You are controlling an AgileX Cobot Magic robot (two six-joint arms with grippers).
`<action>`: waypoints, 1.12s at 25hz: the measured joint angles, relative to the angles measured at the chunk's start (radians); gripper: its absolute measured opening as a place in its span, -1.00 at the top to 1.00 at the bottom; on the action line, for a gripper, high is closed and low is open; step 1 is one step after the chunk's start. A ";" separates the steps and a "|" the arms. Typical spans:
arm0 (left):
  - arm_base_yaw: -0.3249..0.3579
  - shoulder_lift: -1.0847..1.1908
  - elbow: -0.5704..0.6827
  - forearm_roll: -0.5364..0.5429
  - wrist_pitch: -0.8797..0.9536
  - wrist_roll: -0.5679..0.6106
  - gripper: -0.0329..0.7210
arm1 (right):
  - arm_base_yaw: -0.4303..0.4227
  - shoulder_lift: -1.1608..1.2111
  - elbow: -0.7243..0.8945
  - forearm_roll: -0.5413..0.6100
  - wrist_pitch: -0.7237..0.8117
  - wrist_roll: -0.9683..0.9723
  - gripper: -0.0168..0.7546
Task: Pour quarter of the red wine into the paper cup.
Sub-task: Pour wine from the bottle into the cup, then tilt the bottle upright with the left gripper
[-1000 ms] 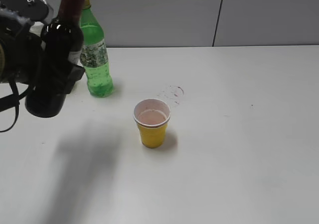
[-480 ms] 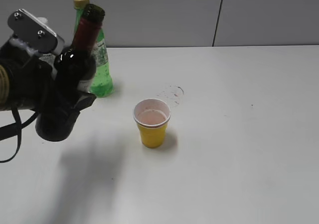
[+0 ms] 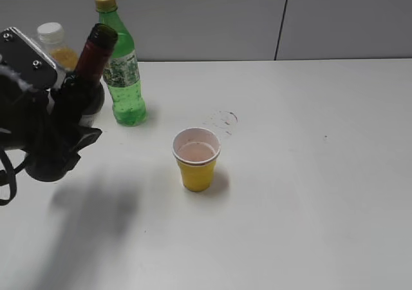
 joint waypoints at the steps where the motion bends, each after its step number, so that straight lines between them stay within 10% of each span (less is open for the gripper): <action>1: 0.001 0.007 0.000 -0.042 -0.009 0.069 -0.54 | 0.000 0.000 0.000 0.000 0.000 0.000 -0.56; 28: -0.149 0.217 0.000 -0.821 -0.485 1.123 -0.54 | 0.000 0.000 0.000 -0.001 0.001 0.000 -0.56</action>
